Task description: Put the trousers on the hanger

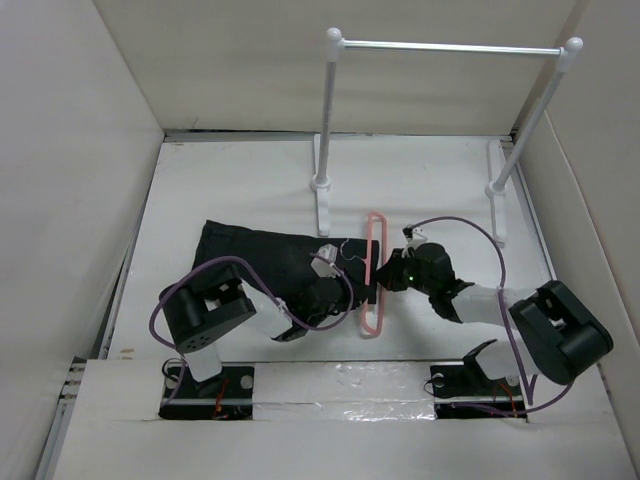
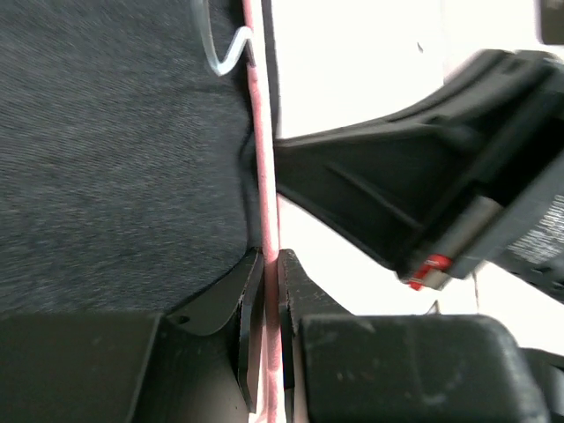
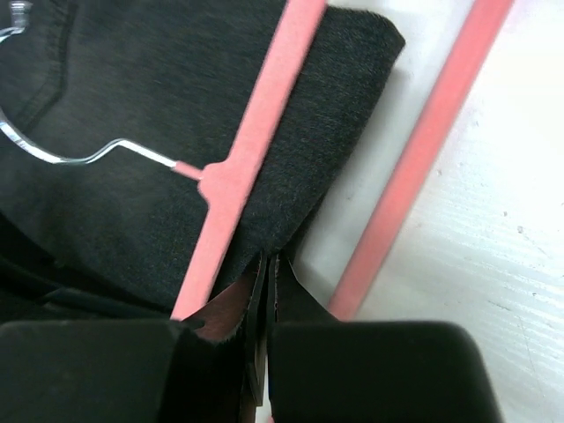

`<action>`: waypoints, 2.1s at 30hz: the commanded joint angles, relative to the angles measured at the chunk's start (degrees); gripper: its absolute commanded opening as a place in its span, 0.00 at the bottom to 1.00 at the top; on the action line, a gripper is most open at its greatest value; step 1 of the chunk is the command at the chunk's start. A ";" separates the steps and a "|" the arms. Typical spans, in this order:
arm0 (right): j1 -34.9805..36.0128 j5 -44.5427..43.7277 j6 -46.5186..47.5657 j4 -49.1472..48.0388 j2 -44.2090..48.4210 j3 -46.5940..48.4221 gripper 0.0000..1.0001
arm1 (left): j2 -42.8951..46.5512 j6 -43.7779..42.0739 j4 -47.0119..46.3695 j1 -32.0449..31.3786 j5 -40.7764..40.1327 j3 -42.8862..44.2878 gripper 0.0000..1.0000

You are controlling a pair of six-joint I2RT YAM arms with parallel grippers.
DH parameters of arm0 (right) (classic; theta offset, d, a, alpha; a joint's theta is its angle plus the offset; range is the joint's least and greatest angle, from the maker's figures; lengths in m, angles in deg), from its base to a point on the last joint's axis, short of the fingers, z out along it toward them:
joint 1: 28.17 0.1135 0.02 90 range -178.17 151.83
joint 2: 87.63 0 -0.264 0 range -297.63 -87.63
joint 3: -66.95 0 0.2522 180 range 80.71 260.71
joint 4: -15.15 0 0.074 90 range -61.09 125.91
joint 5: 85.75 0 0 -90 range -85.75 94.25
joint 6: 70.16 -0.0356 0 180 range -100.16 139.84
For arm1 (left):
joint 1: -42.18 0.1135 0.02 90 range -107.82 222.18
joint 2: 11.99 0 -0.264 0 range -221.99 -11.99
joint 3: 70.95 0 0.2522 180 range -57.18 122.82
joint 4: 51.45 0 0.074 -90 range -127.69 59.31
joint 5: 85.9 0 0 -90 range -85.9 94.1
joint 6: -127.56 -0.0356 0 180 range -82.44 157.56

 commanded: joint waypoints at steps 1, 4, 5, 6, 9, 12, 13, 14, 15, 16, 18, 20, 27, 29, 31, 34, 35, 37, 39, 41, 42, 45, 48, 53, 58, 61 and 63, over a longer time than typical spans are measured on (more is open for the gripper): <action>-0.88 0.18 1.27 -0.83 5.66 0.46 0.00 | 4.38 -3.82 5.73 0.18 -4.90 0.76 0.00; -2.29 0.97 2.68 2.96 10.05 0.29 0.00 | 6.14 -4.87 8.37 0.18 -7.01 1.02 0.00; -3.07 1.23 3.03 4.01 11.20 -0.06 0.00 | 6.32 -6.01 10.29 0.18 -7.54 1.46 0.00; -3.08 1.93 3.29 4.71 12.35 -0.59 0.00 | 6.41 -6.37 11.35 0.18 -7.72 1.98 0.00; -5.09 2.55 4.44 8.58 17.27 -1.12 0.00 | 6.15 -7.16 13.20 0.18 -8.42 2.87 0.00; -7.73 2.47 6.63 14.10 23.31 -1.12 0.00 | 6.06 -6.90 14.26 1.31 -8.77 2.69 0.00; -8.61 2.73 7.07 15.43 24.91 -1.21 0.00 | 6.14 -6.72 14.26 2.02 -8.86 2.00 0.00; -10.71 3.16 7.51 16.40 26.32 -1.38 0.00 | 6.41 -6.81 14.44 2.02 -8.95 1.64 0.00; -12.03 4.73 8.04 18.06 28.86 -1.56 0.00 | 6.67 -6.72 14.61 2.89 -9.12 1.29 0.00; -13.35 5.97 8.30 18.95 30.10 -1.65 0.00 | 7.46 -6.81 14.70 3.77 -9.21 0.24 0.00; -17.12 9.12 9.09 21.50 32.21 -1.56 0.00 | 8.34 -6.99 15.75 4.48 -10.09 -0.64 0.00; -19.50 10.98 9.88 24.83 35.46 -0.69 0.00 | 10.09 -7.16 17.33 5.19 -10.88 -1.79 0.00; -29.17 15.11 14.71 34.34 42.41 2.39 0.00 | 17.74 -7.16 22.08 6.24 -13.69 -5.92 0.00; -31.46 16.17 15.33 35.04 42.24 2.66 0.00 | 19.94 -7.07 23.22 6.76 -14.04 -7.06 0.00; -32.00 16.79 16.74 35.92 41.80 3.01 0.00 | 21.95 -7.16 24.27 6.77 -14.92 -7.76 0.00; -33.67 17.41 17.45 36.01 41.27 2.75 0.00 | 23.80 -7.42 25.51 8.08 -15.81 -8.73 0.00; -34.36 17.41 17.62 35.92 41.19 2.57 0.00 | 23.90 -7.51 25.25 8.61 -15.72 -8.91 0.00; -34.90 18.02 17.89 35.57 40.66 2.48 0.00 | 23.55 -8.21 24.29 9.40 -14.84 -9.17 0.00; -34.90 18.72 18.06 36.10 40.22 2.57 0.00 | 22.94 -8.39 24.19 9.93 -15.10 -8.56 0.00; -34.90 18.72 18.33 36.71 40.22 2.66 0.00 | 21.71 -8.92 24.45 9.93 -15.45 -7.33 0.00; -34.90 18.03 18.76 37.15 40.48 2.66 0.00 | 21.53 -8.92 24.98 9.93 -15.97 -6.72 0.00; -34.90 16.62 19.38 37.86 41.10 2.22 0.00 | 21.87 -9.18 24.90 9.93 -15.55 -5.22 0.00; -34.90 18.63 18.94 35.58 40.05 1.17 0.00 | 22.58 -9.54 25.06 6.44 -16.84 -4.17 0.00; -34.90 21.89 21.05 35.75 36.18 3.18 0.43 | 25.39 -9.01 27.44 0.10 -20.63 -0.30 0.00; -30.78 19.44 18.78 37.68 40.82 7.58 0.66 | 28.73 -10.41 31.05 -5.44 -26.96 3.74 0.00; -22.88 18.90 12.20 33.05 42.41 8.29 0.46 | 29.87 -11.90 29.56 -7.37 -28.19 3.92 0.00; -16.82 17.42 4.49 23.85 41.63 5.58 0.04 | 30.23 -12.17 28.51 -7.90 -28.11 3.92 0.00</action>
